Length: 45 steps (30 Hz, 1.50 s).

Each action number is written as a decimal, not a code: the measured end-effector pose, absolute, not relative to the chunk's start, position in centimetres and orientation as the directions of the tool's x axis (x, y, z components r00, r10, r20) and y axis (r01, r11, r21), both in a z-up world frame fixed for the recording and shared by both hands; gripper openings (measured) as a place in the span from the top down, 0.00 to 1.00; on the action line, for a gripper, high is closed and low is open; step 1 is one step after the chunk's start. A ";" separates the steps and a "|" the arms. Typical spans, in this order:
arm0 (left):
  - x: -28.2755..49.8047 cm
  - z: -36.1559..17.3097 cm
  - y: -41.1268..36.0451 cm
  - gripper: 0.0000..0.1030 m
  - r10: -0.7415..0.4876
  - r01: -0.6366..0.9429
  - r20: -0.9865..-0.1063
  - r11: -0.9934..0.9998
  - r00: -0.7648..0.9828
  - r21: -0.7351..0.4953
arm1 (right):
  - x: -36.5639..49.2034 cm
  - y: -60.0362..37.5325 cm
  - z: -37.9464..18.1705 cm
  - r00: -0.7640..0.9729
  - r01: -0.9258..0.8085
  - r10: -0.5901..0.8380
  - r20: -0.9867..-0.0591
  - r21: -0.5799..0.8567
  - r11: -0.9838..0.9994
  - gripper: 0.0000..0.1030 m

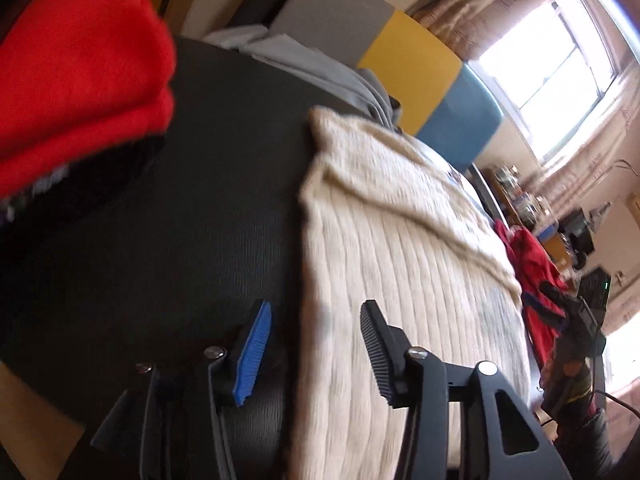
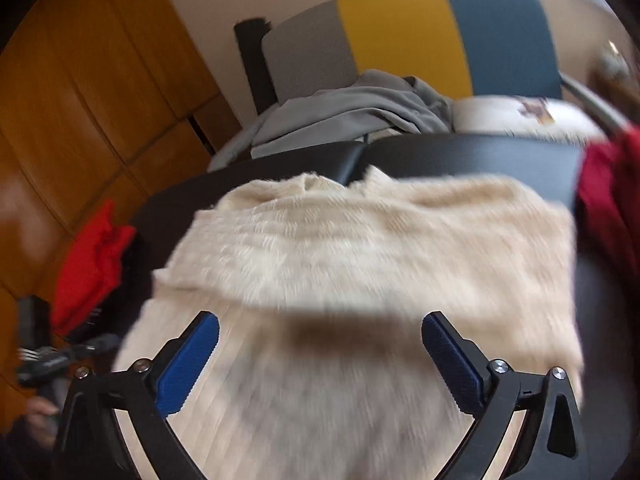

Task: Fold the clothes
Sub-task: 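Grasp the end of the cream sweater with both grippers and lift it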

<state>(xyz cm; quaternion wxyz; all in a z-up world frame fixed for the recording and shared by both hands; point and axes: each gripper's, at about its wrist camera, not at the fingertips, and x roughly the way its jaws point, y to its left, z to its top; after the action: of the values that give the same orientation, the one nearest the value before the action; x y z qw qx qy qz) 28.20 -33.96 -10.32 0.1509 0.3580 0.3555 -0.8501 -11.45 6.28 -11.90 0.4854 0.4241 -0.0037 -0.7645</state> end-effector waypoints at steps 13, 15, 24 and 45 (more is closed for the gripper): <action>32.0 -11.0 -29.3 0.46 0.044 0.467 -0.710 -0.724 -0.703 -0.507 | -6.7 26.0 -17.9 -0.101 0.466 -0.871 -0.481 0.751 -0.468 0.00; 32.8 -11.4 -28.4 0.46 0.053 0.464 -0.720 -0.732 -0.692 -0.499 | -6.4 26.3 -18.3 -0.036 0.426 -0.893 -0.448 0.802 -0.419 0.00; 33.3 -14.3 -26.3 0.46 0.117 0.481 -0.782 -0.730 -0.612 -0.485 | -2.7 26.4 -21.0 0.139 0.374 -0.866 -0.480 0.835 -0.403 0.00; 33.6 -17.1 -28.1 0.41 0.267 0.517 -0.746 -0.580 -0.610 -0.629 | -1.4 22.8 -26.6 0.239 0.367 -0.837 -0.492 0.844 -0.391 0.39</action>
<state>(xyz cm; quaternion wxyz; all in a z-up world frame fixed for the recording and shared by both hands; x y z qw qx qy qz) 33.59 -28.14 -17.09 0.0807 0.4343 0.4510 -0.7755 -1.35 22.83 -26.63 0.5153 0.5950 -0.1975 -0.5843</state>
